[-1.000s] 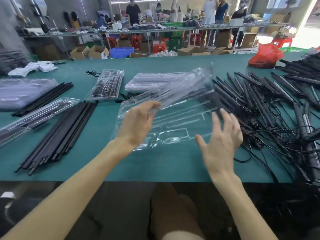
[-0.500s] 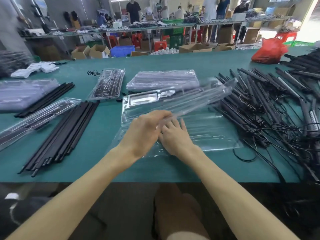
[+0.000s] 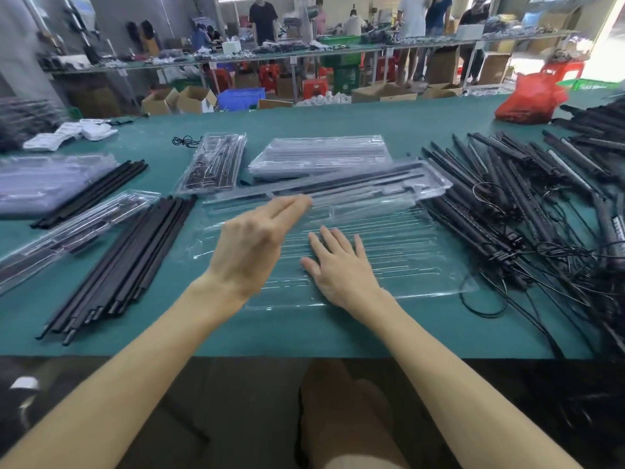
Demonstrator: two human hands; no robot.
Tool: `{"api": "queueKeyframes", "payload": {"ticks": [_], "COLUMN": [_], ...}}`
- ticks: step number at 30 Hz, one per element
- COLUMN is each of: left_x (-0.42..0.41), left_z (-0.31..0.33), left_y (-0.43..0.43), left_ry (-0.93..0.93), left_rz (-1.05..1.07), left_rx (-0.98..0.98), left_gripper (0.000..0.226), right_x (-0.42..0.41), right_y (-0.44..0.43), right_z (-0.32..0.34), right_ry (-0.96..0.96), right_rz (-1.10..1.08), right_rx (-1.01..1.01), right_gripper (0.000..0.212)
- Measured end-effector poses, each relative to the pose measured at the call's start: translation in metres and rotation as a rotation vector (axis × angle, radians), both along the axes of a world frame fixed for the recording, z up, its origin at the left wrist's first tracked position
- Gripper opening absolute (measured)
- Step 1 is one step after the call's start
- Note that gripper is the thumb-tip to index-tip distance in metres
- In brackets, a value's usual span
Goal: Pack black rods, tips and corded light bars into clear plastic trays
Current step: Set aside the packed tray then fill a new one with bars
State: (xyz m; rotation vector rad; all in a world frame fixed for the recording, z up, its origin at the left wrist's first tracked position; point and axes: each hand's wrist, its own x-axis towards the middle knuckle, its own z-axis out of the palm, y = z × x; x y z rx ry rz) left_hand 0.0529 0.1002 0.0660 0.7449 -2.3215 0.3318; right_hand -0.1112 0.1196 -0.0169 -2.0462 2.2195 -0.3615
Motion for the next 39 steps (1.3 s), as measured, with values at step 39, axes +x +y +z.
{"api": "queueKeyframes", "payload": {"ticks": [39], "left_x": [-0.161], "left_z": [-0.041], "left_y": [-0.228], "left_ry": [-0.113], "left_rz": [0.391], "left_rx": [0.043], "left_gripper": [0.034], "right_x": [0.008], "right_y": [0.004], "right_z": [-0.010], "right_ry": [-0.079], "right_rz": [-0.005], "right_rx": [-0.139], "right_gripper": [0.065]}}
